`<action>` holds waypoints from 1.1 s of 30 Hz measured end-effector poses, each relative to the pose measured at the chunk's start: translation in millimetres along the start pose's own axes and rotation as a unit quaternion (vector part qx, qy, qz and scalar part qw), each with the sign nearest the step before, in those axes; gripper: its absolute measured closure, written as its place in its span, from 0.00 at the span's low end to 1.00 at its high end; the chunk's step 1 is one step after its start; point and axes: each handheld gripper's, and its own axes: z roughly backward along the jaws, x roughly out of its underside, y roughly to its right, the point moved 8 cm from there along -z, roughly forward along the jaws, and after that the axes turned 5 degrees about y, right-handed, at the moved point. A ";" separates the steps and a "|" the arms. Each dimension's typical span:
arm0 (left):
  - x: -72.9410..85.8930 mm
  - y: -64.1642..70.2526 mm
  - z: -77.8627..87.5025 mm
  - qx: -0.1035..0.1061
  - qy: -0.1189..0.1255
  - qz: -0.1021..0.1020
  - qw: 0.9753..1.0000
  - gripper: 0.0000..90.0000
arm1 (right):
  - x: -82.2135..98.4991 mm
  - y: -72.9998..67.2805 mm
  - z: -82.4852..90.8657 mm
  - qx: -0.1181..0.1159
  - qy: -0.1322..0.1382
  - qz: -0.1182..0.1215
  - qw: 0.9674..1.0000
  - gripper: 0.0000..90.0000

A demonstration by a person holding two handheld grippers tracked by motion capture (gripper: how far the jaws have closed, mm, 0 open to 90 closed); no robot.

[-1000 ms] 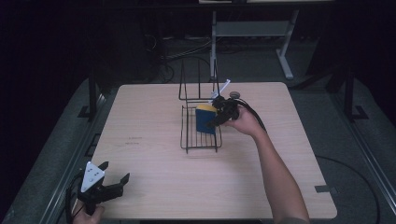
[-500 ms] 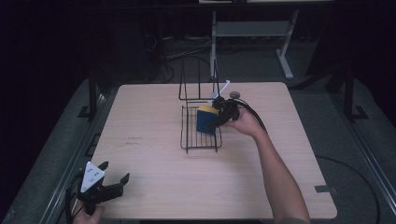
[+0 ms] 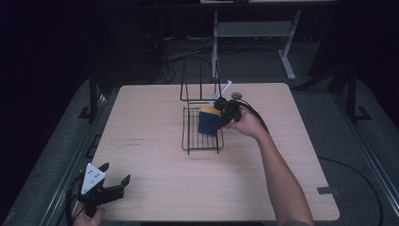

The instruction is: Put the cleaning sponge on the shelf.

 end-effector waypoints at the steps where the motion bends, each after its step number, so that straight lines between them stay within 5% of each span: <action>1: 0.1 0.0 -0.1 0.000 0.000 0.000 1.000 0.16 | 0.2 0.2 0.0 0.001 0.000 0.000 1.000 0.46; 16: -0.3 1.2 -0.4 0.001 0.001 -0.001 1.000 0.16 | 0.5 -4.7 0.4 0.006 0.008 -0.004 1.000 0.33; 33: -0.4 1.1 -0.8 0.000 0.000 0.001 1.000 0.16 | 4.0 -6.3 2.4 0.005 0.014 -0.008 1.000 0.31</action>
